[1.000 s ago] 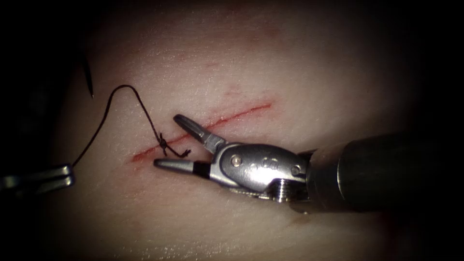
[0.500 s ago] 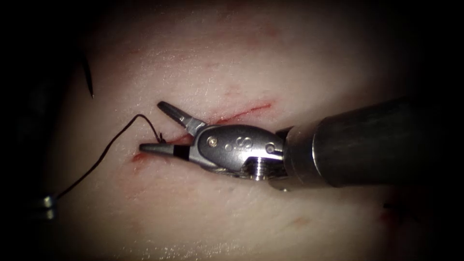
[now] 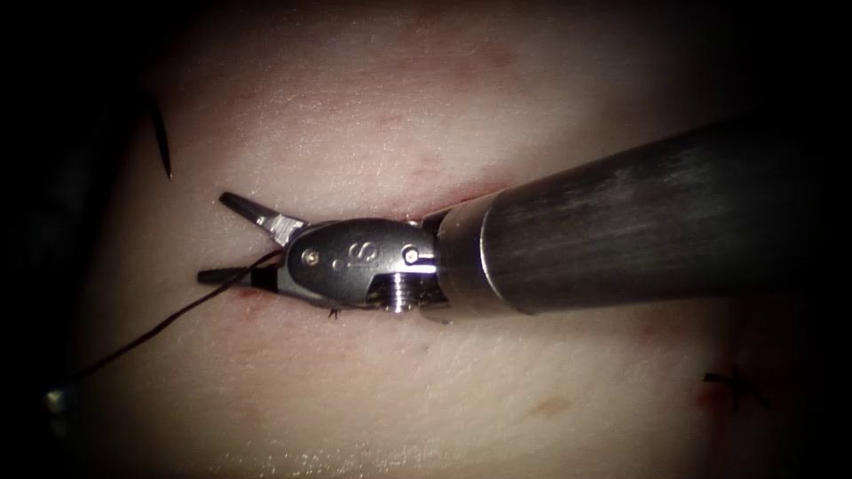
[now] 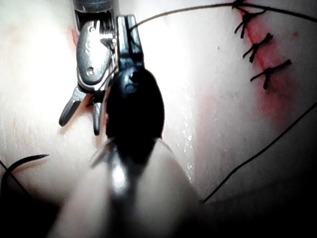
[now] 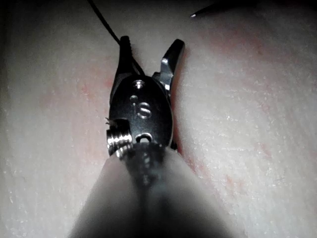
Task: Wound Closure
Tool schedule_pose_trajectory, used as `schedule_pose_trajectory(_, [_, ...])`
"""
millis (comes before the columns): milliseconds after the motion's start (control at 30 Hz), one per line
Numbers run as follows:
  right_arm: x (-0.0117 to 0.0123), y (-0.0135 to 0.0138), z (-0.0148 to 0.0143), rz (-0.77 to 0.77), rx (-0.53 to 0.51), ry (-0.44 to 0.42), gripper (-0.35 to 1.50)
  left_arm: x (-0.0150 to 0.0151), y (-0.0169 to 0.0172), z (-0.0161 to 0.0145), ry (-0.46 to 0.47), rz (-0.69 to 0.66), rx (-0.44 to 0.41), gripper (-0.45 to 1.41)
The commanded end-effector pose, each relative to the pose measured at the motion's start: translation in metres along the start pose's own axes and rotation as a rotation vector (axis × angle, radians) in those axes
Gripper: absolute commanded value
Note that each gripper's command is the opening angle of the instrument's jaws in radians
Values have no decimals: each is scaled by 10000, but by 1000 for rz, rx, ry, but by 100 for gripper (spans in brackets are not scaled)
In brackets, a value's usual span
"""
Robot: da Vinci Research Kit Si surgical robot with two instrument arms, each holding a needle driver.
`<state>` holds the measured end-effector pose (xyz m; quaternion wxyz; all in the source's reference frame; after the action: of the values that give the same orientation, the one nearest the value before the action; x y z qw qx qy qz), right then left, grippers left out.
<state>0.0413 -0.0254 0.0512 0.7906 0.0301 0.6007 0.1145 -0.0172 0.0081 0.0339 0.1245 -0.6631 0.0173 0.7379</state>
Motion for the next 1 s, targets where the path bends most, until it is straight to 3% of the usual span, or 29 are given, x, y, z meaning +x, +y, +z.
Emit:
schedule_pose_trajectory(33, [-4, -8, 11, -6, 2, 3, 120, -6, 6, 6, 1, -3, -2, -45])
schedule_pose_trajectory(200, [-6, -14, 24, -17, 5, 13, 115, -5, 7, 5, 2, -2, -3, -45])
schedule_pose_trajectory(267, [-7, -15, 24, -19, 6, 13, 96, -5, 7, 6, 2, -2, -3, -45])
schedule_pose_trajectory(300, [-7, -17, 23, -27, 10, 12, 64, -4, 8, 7, 3, -2, -3, -45])
schedule_pose_trajectory(333, [-8, -20, 21, -62, 33, 15, -35, -3, 10, 7, 4, -1, -3, -45])
schedule_pose_trajectory(567, [-8, -25, 7, -82, 32, 15, -35, -4, 20, 4, 10, 9, -9, -45])
schedule_pose_trajectory(600, [-6, -26, 2, -81, 37, 18, -13, -5, 23, 3, 11, 12, -10, -45])
schedule_pose_trajectory(633, [-4, -25, -6, -79, 47, 19, 52, -7, 25, 3, 11, 15, -10, -45])
schedule_pose_trajectory(667, [-3, -25, -15, -83, 52, 25, 83, -9, 28, 4, 11, 19, -9, -45])
schedule_pose_trajectory(700, [-1, -25, -24, -81, 55, 31, 93, -12, 33, 5, 11, 24, -8, -45])
schedule_pose_trajectory(767, [1, -25, -39, -78, 64, 40, 96, -14, 37, 7, 8, 29, -4, -45])
schedule_pose_trajectory(800, [3, -22, -63, -72, 63, 37, 104, -20, 46, 15, 15, 40, -21, -45])
schedule_pose_trajectory(833, [3, -22, -63, -72, 63, 37, 104, -20, 46, 15, 15, 40, -21, -45])
schedule_pose_trajectory(867, [8, -10, -106, -50, 37, 41, 116, -27, 60, 31, 24, 43, -51, -45])
schedule_pose_trajectory(900, [8, -10, -106, -50, 37, 41, 116, -27, 60, 31, 24, 43, -51, -45])
schedule_pose_trajectory(1000, [9, 17, -177, -24, -27, 55, 116, -44, 87, 67, 34, 27, -121, -45])
